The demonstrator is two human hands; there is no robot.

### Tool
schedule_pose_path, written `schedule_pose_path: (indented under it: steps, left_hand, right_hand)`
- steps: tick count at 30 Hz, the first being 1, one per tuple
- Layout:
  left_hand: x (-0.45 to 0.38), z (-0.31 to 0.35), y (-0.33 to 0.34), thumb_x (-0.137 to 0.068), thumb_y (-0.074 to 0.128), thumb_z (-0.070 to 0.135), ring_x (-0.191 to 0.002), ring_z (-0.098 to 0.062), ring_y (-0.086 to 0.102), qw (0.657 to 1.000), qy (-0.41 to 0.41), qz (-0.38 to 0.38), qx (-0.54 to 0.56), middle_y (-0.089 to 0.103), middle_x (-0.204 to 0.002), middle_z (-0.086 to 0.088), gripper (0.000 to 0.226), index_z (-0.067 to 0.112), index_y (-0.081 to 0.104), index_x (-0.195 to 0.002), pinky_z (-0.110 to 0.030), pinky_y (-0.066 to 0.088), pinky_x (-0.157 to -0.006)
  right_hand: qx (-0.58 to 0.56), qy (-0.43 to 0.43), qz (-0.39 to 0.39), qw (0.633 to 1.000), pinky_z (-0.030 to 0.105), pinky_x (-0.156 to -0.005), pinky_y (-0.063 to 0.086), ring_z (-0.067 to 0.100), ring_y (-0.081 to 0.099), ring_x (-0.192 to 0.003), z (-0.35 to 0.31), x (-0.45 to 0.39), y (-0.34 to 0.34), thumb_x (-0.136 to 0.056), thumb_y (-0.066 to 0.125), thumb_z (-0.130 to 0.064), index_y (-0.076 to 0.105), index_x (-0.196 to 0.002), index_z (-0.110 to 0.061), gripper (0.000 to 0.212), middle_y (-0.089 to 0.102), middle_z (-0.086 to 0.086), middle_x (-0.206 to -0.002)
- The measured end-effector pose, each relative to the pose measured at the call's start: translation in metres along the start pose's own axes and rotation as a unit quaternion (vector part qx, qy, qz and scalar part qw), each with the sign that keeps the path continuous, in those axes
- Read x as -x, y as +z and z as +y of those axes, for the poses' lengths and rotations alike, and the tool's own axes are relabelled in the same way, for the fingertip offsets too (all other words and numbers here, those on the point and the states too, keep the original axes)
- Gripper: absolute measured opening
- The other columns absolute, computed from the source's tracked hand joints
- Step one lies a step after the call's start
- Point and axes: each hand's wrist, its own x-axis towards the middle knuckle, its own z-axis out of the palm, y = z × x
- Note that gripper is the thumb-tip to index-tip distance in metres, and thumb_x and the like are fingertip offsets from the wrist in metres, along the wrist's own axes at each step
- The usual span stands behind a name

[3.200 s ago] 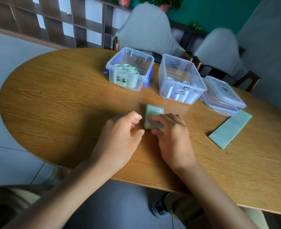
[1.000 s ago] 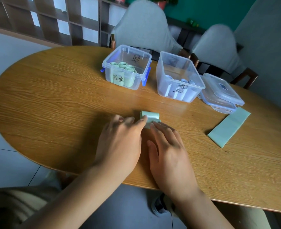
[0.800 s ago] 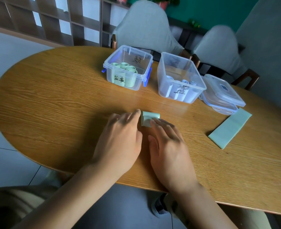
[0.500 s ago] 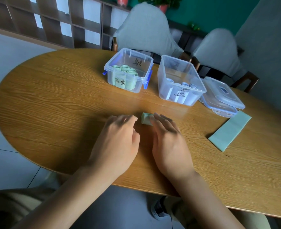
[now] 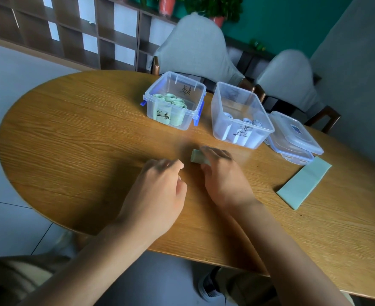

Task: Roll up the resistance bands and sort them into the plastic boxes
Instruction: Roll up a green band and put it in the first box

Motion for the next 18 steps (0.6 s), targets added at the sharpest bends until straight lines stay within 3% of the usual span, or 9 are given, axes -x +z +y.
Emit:
schedule_pose_path:
  steps: [5,8,11,14,18]
  left_hand:
    - [-0.001,-0.002,0.000,-0.099,0.050,0.021,-0.110,-0.008,0.057,1.000,0.000,0.007,0.004,0.067,-0.118,0.003,0.034,0.018,0.063,-0.130,-0.011,0.037,-0.076]
    - [-0.003,-0.003,0.001,-0.098,0.052,0.021,-0.108,-0.009,0.058,1.000,0.000,0.014,0.006,0.068,-0.116,0.003,0.033,0.018,0.064,-0.128,-0.012,0.038,-0.076]
    - [-0.005,-0.005,0.002,-0.100,0.052,0.022,-0.108,-0.009,0.059,1.000,0.003,0.024,0.012,0.068,-0.116,0.003,0.032,0.018,0.063,-0.129,-0.013,0.041,-0.077]
    - [-0.009,-0.007,0.002,-0.101,0.052,0.026,-0.108,-0.010,0.060,0.999,0.005,0.035,0.007,0.068,-0.117,0.003,0.032,0.019,0.062,-0.130,-0.017,0.046,-0.079]
    - [-0.012,-0.007,0.003,-0.102,0.050,0.031,-0.114,-0.010,0.060,0.999,0.003,0.052,0.012,0.066,-0.126,0.004,0.038,0.021,0.056,-0.138,-0.014,0.040,-0.079]
  right_hand:
    - [-0.002,0.008,-0.039,0.999,0.027,-0.108,0.030,0.025,0.041,-0.134,0.003,-0.010,-0.006,-0.097,0.061,-0.015,0.053,-0.142,-0.014,0.046,0.056,0.006,-0.141]
    - [0.012,0.017,-0.041,0.999,0.031,-0.107,0.032,0.025,0.036,-0.129,0.007,-0.013,-0.005,-0.099,0.060,-0.025,0.053,-0.143,-0.023,0.044,0.049,0.006,-0.136]
    - [0.019,0.013,-0.045,0.999,0.030,-0.105,0.033,0.025,0.037,-0.123,0.011,-0.017,-0.003,-0.100,0.058,-0.024,0.053,-0.143,-0.026,0.043,0.048,0.006,-0.131]
    - [0.032,0.000,-0.034,0.999,0.039,-0.104,0.039,0.029,0.041,-0.118,0.011,-0.020,-0.003,-0.098,0.060,-0.022,0.055,-0.142,-0.023,0.044,0.051,0.009,-0.126]
    - [0.056,-0.035,-0.036,0.997,0.048,-0.097,0.043,0.034,0.048,-0.111,0.005,-0.016,-0.008,-0.098,0.061,-0.023,0.054,-0.142,-0.017,0.046,0.054,0.013,-0.120]
